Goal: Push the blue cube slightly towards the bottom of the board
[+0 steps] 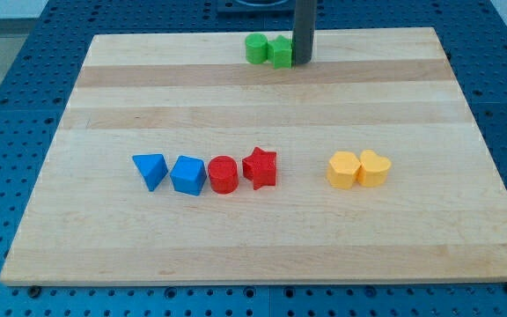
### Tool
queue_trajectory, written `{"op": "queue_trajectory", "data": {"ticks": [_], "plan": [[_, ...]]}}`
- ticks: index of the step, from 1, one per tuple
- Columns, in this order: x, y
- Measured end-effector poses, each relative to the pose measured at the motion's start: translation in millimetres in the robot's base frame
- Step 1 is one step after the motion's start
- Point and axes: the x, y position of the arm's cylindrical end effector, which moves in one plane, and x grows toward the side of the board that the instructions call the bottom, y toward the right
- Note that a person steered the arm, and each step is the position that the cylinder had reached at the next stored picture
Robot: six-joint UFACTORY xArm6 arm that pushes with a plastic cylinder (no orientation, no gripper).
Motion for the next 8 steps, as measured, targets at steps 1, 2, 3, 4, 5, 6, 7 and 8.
{"op": "queue_trajectory", "data": {"ticks": [1,2,3,4,5,6,7,8], "plan": [[22,13],[53,23],[56,0],[76,-62],[92,-91],[105,-113],[154,-183],[154,-184]]}}
